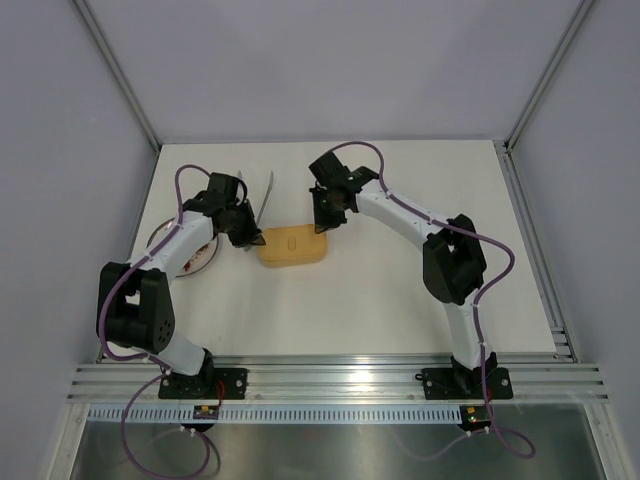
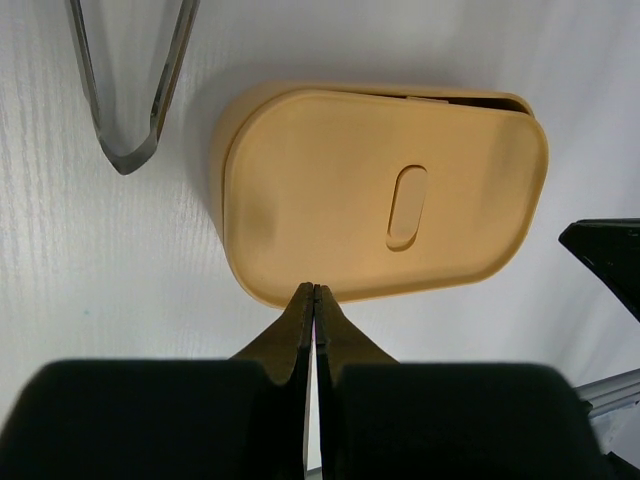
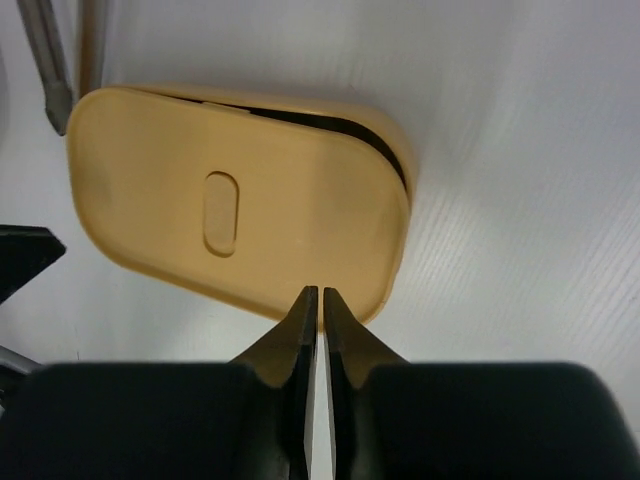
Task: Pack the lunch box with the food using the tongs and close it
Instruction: Close the box lid on the packing box.
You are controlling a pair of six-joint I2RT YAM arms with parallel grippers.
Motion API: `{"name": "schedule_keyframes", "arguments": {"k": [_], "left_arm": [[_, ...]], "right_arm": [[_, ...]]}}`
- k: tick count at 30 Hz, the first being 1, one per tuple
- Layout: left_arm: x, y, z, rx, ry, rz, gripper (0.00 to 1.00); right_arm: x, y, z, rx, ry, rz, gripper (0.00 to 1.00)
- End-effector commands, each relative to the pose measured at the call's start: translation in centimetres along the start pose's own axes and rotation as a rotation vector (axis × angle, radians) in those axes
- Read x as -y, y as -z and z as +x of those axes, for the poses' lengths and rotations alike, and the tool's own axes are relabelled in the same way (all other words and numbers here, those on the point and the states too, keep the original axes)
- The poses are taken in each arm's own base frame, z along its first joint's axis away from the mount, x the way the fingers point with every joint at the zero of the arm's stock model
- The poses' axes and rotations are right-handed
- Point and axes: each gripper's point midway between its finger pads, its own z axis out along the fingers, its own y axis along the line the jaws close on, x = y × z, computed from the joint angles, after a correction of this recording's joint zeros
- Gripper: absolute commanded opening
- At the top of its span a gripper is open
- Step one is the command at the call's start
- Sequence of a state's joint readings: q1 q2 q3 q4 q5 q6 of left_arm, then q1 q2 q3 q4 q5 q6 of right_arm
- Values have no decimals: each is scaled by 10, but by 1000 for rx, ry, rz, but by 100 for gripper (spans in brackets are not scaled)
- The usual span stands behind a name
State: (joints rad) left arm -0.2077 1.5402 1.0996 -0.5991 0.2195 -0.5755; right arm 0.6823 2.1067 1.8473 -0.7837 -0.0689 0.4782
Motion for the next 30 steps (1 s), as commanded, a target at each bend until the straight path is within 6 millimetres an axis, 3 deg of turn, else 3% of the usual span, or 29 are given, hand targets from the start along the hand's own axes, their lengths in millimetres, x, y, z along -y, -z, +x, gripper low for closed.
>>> {"name": "schedule_keyframes", "arguments": {"k": [1,5,10,13,21,26,30], "left_arm": [[11,2,-14,38,-25,23,0],[8,-2,-7,21,-24,16,0],[-2,-11,10,-14,-17,2,0],[-5,-14,11,-20,-16,-9,0],[-12,-24,15,-41,-20,-34,0],[-14,-26,16,-48,-22,-36,0],[-15,-27,16,-52,-24,-39,0]], "right_arm": [[-19,19,-8,46,49,-16,10],[-22,8,5,20,63,-12,8],[-9,-11,10,-4,84,43,8],[4,-22,9,-13,116,111,8],[15,-48,18,-39,123,153,8],[14,-46,13,-12,125,148,7],[7,-30,3,27,125,127,7]]}}
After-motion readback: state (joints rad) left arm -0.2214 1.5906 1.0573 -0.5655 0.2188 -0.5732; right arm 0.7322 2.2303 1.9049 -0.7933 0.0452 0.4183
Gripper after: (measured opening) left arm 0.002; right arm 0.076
